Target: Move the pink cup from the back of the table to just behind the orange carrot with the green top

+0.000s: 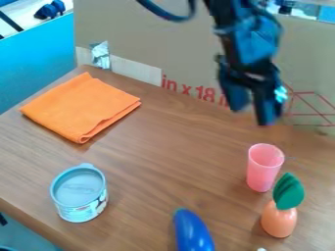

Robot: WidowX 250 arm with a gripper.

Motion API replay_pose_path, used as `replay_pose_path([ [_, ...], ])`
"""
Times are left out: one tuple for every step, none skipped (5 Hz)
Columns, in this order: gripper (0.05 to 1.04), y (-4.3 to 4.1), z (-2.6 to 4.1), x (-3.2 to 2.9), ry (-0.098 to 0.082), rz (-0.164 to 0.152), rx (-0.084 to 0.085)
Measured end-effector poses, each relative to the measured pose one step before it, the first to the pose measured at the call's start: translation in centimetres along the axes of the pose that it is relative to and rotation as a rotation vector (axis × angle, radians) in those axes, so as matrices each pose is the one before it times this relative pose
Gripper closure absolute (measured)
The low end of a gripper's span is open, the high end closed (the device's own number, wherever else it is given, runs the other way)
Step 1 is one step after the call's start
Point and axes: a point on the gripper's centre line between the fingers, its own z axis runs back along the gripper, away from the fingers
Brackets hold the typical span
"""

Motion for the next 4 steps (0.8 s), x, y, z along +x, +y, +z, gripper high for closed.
replay_pose_path([
  [0.079, 3.651, 0.802, -1.765, 0.0525, 0.1797, 0.1539],
  [0.081, 4.512, 0.45, -0.915, 0.0099, 0.1748, 0.1248],
  [0.081, 4.775, -0.737, -0.996, 0.032, 0.0652, 0.0039],
  [0.081, 2.202, 0.218, -0.357, -0.0032, 0.0287, 0.0312],
])
